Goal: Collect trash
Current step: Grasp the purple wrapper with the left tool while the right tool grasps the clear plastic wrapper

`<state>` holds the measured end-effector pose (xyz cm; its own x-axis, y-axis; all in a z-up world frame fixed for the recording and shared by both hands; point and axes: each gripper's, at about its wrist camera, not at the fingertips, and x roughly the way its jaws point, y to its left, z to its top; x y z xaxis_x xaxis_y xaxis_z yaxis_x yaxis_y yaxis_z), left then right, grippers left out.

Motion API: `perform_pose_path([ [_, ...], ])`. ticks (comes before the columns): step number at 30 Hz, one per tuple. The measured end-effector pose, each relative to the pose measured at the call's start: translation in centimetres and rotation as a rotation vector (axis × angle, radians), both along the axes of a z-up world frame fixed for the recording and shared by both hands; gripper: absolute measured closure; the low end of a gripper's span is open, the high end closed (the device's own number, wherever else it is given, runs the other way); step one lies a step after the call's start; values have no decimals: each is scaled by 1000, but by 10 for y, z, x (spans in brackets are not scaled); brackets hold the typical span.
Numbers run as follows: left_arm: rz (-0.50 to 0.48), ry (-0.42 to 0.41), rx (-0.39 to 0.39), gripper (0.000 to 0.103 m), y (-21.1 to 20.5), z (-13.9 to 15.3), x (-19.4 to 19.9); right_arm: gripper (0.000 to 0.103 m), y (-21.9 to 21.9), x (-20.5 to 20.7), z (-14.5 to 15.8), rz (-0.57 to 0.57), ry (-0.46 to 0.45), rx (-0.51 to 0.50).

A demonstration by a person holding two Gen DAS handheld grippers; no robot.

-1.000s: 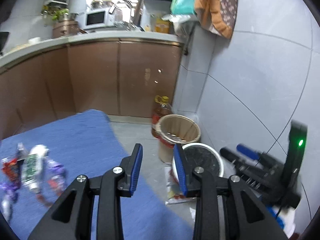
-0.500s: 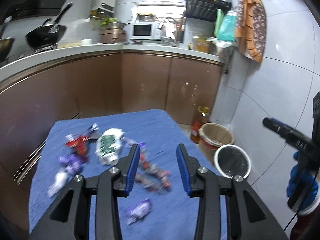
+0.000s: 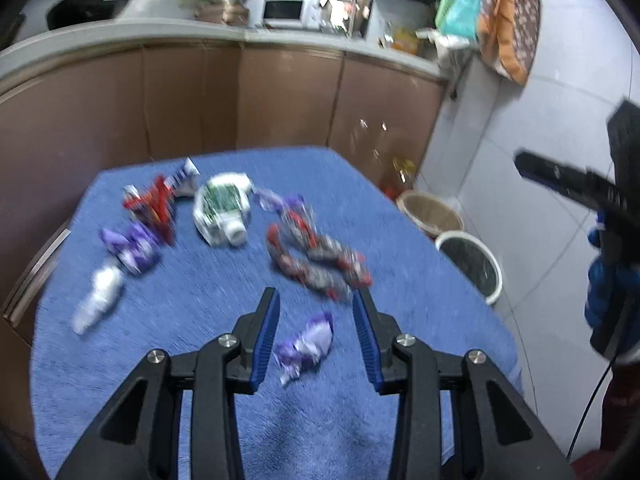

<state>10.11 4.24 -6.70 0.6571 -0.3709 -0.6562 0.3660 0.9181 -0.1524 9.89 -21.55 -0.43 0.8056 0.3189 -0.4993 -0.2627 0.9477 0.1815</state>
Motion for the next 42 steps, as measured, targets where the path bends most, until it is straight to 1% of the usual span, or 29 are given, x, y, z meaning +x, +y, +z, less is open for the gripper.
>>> perform_pose_path([
  [1,-13,22,9,67,-4,-11,5,43,3,6,-6,9,20,1],
  [5,-47,65,17,67,-8,-35,18,43,11,27,-28,37,86,10],
  [11,-101,104,21,67,-10,-61,36,45,33,65,-58,102,179,10],
  [17,-141,148,-16,67,-8,-83,51,47,64,102,-87,178,256,-7],
  [22,-182,176,-48,67,-10,-94,55,50,85,131,-115,223,318,-24],
  [25,-191,191,-84,67,-5,-96,56,50,91,144,-128,233,346,-30],
  [27,-195,202,-94,67,-3,-98,57,52,94,151,-136,243,366,-36],
  [32,-208,209,-110,68,1,-100,56,56,104,163,-149,271,393,-57],
  [34,-212,208,-108,68,1,-100,53,57,107,164,-151,277,389,-68],
  [39,-216,209,-111,68,3,-100,53,68,107,163,-151,276,375,-100],
  [41,-216,208,-110,68,3,-99,53,76,106,160,-151,278,368,-119],
  [42,-216,208,-109,68,3,-99,53,78,106,159,-151,277,365,-126],
])
